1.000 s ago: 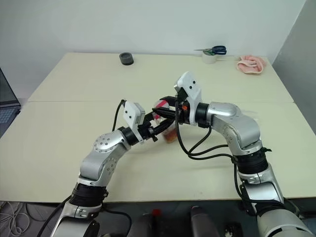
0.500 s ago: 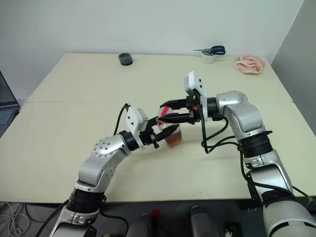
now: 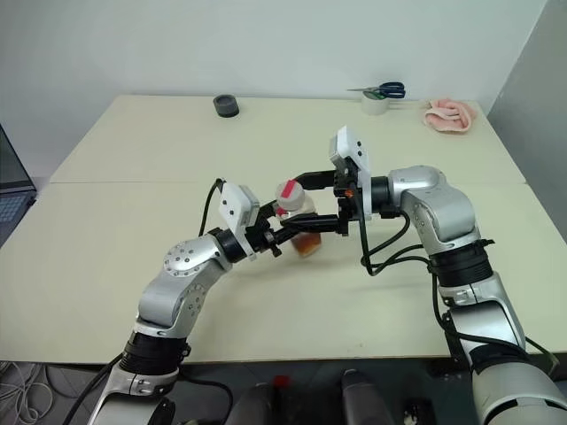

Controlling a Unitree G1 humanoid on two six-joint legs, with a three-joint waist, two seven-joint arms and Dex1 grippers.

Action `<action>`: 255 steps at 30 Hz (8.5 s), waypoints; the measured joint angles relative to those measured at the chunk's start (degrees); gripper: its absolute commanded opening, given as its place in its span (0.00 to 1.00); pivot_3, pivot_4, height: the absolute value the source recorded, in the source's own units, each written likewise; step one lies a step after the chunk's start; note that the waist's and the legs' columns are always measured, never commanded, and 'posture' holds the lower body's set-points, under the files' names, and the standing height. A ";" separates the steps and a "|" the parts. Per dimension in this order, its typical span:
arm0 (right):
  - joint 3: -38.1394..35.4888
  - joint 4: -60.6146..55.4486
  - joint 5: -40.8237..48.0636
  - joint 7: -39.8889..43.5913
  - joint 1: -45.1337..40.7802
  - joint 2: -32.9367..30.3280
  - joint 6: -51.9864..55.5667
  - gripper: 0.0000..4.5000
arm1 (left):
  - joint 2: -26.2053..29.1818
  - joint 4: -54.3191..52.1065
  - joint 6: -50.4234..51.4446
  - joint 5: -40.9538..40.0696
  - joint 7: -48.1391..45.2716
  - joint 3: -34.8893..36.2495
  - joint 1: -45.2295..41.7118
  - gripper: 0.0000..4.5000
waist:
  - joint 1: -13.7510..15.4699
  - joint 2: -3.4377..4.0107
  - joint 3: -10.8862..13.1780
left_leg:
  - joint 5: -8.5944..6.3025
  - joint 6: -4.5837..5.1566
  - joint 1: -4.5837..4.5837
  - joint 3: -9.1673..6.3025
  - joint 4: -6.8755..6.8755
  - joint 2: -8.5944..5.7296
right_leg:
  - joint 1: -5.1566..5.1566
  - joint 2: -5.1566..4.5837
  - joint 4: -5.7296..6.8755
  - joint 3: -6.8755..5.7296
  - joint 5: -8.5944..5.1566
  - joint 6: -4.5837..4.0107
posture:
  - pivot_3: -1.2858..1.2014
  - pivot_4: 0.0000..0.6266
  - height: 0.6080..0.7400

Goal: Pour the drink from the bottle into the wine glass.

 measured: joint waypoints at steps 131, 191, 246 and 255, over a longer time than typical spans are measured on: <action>-0.64 -6.90 0.77 -13.84 3.39 3.56 5.04 1.00 | -1.37 1.53 0.03 0.34 -0.03 0.33 -0.20 0.42 | 0.19 0.00 0.00 | 0.00 0.00 0.00 0.01 0.02 0.00 | -0.01 0.01 0.02 0.01 0.00 0.01 | 0.52 0.24 1.00; -9.95 -12.04 4.69 -22.31 6.41 -3.26 6.03 0.38 | -1.52 3.99 -0.11 -0.72 -1.38 -1.94 -1.72 0.40 | 0.70 0.00 0.00 | 0.00 0.00 -0.02 0.02 0.03 -0.01 | 0.00 0.01 0.00 0.03 0.00 0.01 | 0.52 0.24 1.00; -28.61 -9.08 -8.85 -52.08 43.30 3.11 -7.61 1.00 | -0.37 13.24 -7.58 2.57 -3.60 1.00 -7.08 0.40 | 1.03 -0.02 -0.04 | 0.01 0.00 0.10 0.19 0.05 -0.04 | 0.09 0.01 0.01 0.22 0.00 0.09 | 0.52 0.24 1.00; -27.01 -9.78 -10.42 -49.58 41.67 -2.38 -7.28 1.00 | 0.31 15.17 -7.64 2.58 -3.52 1.72 -7.09 0.40 | 1.14 -0.02 -0.04 | 0.01 0.00 0.09 0.18 0.05 -0.03 | 0.10 0.02 0.00 0.21 0.00 0.09 | 0.52 0.24 1.00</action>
